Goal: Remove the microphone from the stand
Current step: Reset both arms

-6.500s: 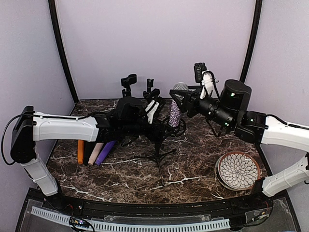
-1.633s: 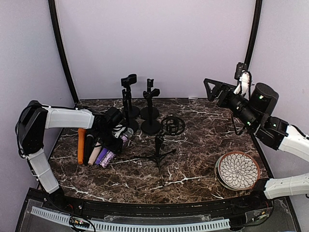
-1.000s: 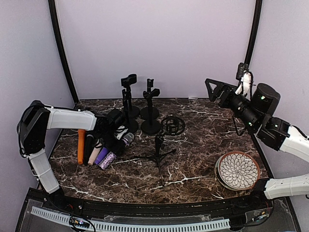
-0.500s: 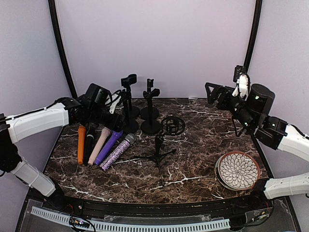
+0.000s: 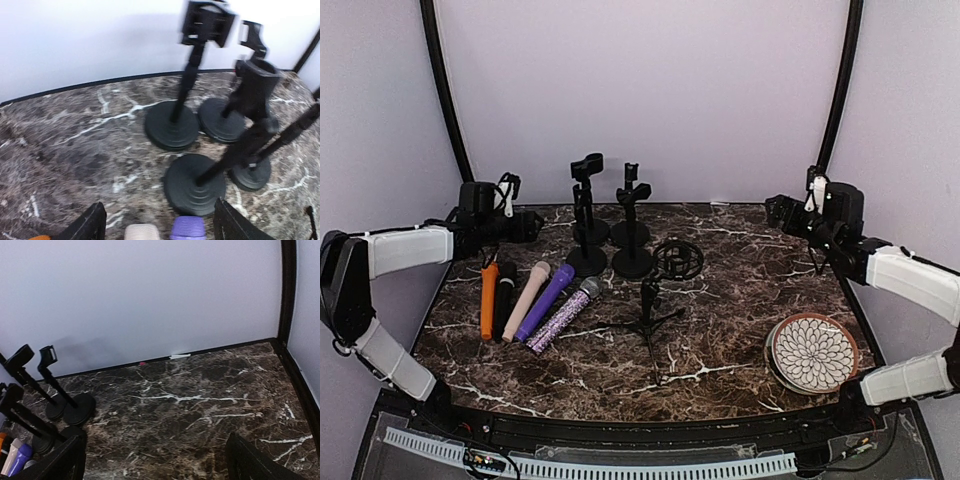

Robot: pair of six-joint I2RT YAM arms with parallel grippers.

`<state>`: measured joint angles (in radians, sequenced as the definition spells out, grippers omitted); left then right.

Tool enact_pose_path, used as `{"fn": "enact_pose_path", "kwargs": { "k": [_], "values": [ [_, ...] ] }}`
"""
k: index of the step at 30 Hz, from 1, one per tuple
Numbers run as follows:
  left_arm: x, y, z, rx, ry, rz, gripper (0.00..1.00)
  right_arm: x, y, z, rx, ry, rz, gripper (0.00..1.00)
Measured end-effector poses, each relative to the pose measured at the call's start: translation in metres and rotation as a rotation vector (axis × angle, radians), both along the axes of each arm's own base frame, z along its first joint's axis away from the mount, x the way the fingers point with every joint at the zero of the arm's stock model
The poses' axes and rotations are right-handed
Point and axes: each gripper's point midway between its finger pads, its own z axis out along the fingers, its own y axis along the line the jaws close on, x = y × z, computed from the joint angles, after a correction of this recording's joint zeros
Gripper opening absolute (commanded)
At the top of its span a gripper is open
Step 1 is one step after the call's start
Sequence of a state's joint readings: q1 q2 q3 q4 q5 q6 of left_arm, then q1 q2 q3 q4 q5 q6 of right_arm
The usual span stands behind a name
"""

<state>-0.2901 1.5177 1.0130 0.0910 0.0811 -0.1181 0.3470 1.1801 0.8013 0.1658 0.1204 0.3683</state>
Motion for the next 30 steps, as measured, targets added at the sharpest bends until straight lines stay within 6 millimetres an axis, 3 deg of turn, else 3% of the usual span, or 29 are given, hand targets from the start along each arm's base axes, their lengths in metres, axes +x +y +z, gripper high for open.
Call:
{"fn": "enact_pose_path", "kwargs": {
  "k": [5, 8, 12, 16, 19, 24, 30],
  "values": [
    [-0.01, 0.086, -0.044, -0.024, -0.019, 0.226, 0.77, 0.005, -0.078, -0.059, -0.019, 0.106, -0.148, 0.98],
    [-0.025, 0.127, -0.062, -0.054, -0.024, 0.339, 0.77, -0.001, -0.113, -0.08, -0.024, 0.139, -0.208, 0.98],
    [-0.047, 0.166, -0.053, -0.053, -0.124, 0.462, 0.79, -0.019, -0.161, -0.084, -0.022, 0.102, -0.327, 0.98],
    [-0.065, 0.172, -0.027, -0.055, -0.294, 0.479, 0.8, -0.035, -0.172, -0.068, -0.038, -0.024, -0.364, 0.99],
    [-0.078, 0.169, -0.035, -0.031, -0.34, 0.454, 0.81, -0.051, -0.174, -0.065, -0.062, -0.119, -0.385, 0.99],
    [-0.086, 0.174, -0.041, 0.011, -0.363, 0.47, 0.82, -0.077, -0.18, -0.08, -0.109, -0.206, -0.435, 0.99],
    [-0.1, 0.187, -0.052, 0.063, -0.383, 0.539, 0.84, -0.083, -0.186, -0.093, -0.148, -0.217, -0.472, 0.98]
  ]
}}
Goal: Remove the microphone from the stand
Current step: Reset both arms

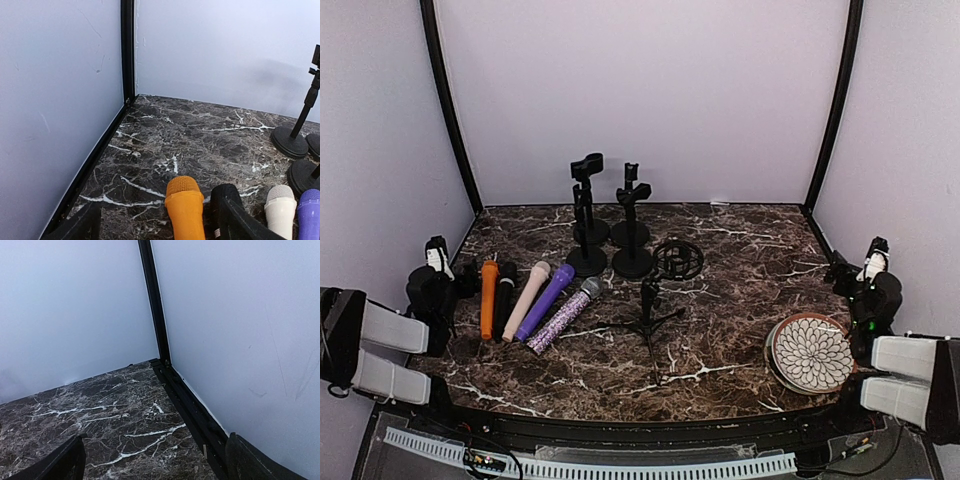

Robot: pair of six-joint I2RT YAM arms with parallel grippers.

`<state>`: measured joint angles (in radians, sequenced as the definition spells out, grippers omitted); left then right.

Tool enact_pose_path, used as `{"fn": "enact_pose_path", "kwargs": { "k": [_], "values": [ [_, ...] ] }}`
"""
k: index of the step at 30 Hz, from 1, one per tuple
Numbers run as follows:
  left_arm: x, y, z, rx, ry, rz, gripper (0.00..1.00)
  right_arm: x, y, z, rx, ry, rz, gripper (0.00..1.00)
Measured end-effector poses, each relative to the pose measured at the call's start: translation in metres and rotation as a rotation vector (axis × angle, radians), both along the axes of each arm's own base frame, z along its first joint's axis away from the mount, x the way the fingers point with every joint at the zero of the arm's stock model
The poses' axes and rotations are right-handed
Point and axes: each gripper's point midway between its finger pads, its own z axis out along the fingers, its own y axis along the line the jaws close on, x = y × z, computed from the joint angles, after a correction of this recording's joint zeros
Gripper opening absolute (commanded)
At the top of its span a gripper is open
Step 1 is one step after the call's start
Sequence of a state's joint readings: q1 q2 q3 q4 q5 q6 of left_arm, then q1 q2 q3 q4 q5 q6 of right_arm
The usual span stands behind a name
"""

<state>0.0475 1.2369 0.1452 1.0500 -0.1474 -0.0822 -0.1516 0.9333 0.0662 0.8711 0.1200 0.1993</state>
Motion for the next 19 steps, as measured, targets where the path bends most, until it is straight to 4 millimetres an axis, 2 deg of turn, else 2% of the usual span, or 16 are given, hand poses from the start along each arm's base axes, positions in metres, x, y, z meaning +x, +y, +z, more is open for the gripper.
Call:
{"fn": "enact_pose_path", "kwargs": {
  "k": [2, 7, 19],
  "values": [
    [-0.001, 0.002, -0.007, 0.005, 0.018, 0.011, 0.84, 0.003, -0.002, -0.007, -0.003, 0.02, -0.006, 0.98],
    [0.004, 0.004, -0.007, 0.018, 0.024, 0.019, 0.84, 0.011, -0.003, -0.026, 0.005, 0.09, -0.007, 0.99],
    [0.006, 0.003, -0.006, 0.026, 0.022, 0.012, 0.84, 0.019, -0.004, -0.03, -0.002, 0.097, -0.007, 0.98]
  ]
}}
